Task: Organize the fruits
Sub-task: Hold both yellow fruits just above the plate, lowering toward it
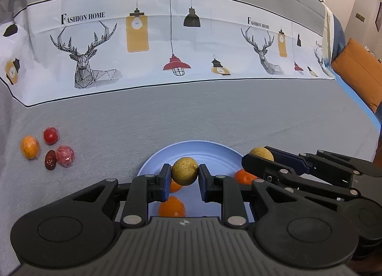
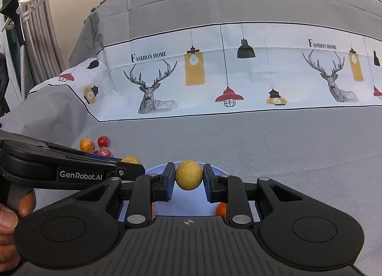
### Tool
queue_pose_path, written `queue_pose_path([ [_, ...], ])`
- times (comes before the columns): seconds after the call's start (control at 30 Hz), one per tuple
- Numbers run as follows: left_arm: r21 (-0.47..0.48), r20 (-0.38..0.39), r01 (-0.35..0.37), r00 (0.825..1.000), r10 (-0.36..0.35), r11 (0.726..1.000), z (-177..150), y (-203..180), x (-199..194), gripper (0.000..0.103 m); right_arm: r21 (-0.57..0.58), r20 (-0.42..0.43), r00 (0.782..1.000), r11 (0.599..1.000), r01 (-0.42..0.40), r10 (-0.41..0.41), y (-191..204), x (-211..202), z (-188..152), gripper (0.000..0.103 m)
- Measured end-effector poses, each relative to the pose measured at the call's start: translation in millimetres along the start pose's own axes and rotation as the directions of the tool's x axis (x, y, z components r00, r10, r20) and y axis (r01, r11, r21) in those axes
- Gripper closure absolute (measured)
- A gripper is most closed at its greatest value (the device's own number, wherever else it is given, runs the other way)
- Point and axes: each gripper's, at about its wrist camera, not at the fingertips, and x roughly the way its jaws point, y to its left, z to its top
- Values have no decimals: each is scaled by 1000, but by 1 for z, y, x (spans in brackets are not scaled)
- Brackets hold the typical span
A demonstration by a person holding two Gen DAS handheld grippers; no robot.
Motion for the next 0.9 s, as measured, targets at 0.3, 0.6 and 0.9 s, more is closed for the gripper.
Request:
queue_pose_path([
  [0.3, 17, -2, 4, 1000, -4, 1000, 0, -4, 3, 77, 0, 2, 1000, 1000, 3, -3, 0, 0, -1, 77],
  [0.6, 21, -2, 5, 1000, -5, 1000, 0, -4, 3, 77, 2, 2, 1000, 1000, 6, -6, 0, 0, -1, 77],
  [0.9, 24, -5, 6, 1000, -6, 1000, 0, -6, 4, 77, 1, 1, 1000, 1000, 6, -6, -1, 0, -1, 77],
])
